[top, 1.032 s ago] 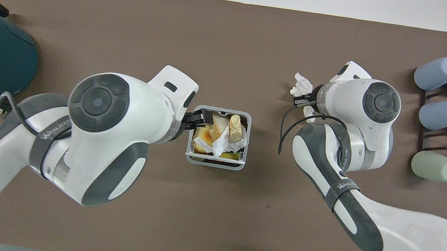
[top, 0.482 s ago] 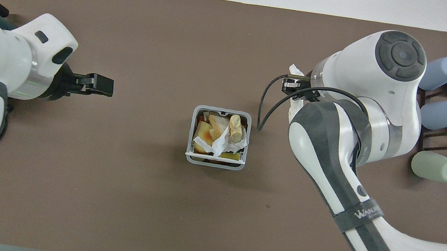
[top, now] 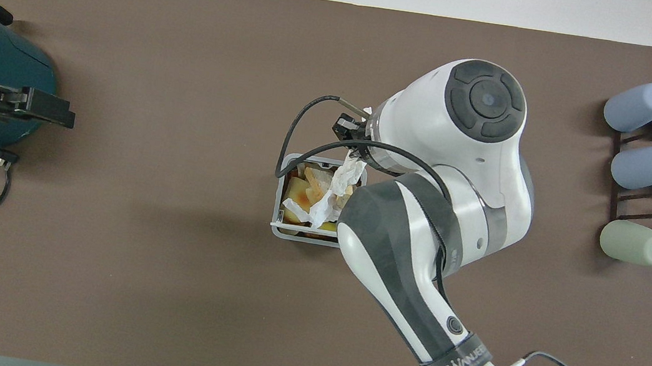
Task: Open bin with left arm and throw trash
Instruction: 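Release the tissue into the bin with the right gripper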
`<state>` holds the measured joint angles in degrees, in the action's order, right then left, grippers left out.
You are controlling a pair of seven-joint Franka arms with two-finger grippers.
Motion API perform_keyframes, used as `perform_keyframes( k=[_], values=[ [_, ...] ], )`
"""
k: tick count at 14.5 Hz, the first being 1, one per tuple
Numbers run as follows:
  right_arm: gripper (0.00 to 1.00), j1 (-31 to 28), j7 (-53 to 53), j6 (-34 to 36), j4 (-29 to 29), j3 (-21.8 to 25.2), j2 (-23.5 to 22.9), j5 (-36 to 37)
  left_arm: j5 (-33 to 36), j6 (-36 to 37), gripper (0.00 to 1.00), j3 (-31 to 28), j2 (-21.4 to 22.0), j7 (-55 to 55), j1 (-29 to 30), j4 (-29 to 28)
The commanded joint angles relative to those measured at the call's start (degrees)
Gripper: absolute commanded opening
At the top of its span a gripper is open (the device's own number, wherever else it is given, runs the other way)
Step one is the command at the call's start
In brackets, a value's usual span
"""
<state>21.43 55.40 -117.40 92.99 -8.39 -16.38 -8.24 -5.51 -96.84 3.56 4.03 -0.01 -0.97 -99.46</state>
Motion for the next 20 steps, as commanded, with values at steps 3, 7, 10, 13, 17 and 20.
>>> perform_keyframes(
  k=[3, 7, 10, 13, 17, 20],
  values=[
    [0.0, 4.0, 10.1, -6.4, 4.2, -0.3, 1.2, -1.9, 2.8, 8.2, 1.0, 0.6, -3.2, 1.3, 1.3, 8.5],
    [0.0, 7.0, 12.0, -15.9, 15.1, -0.3, 4.9, -2.0, 2.5, 10.8, 1.0, 0.2, -2.8, 1.2, 1.2, 8.5],
    [0.0, 7.3, 11.5, -17.9, 19.2, -0.3, 6.4, -2.0, 2.5, 10.4, 1.0, 0.3, -1.9, 1.1, 1.1, 6.9],
    [0.3, 7.7, 11.6, -20.4, 20.7, -0.2, 6.6, -2.0, 2.5, 10.5, 1.0, 0.3, -1.8, 1.4, 1.1, 6.7],
    [1.0, 6.8, 11.5, -18.8, 16.6, -0.1, 5.3, -1.6, 5.5, 9.9, 1.0, 0.3, -1.9, 2.1, 1.1, 6.8],
    [1.0, 5.4, 11.5, -12.5, 9.7, 0.0, 3.7, -0.9, 5.5, 9.4, 1.0, 0.4, -1.9, 2.1, 1.1, 6.8]
  ],
)
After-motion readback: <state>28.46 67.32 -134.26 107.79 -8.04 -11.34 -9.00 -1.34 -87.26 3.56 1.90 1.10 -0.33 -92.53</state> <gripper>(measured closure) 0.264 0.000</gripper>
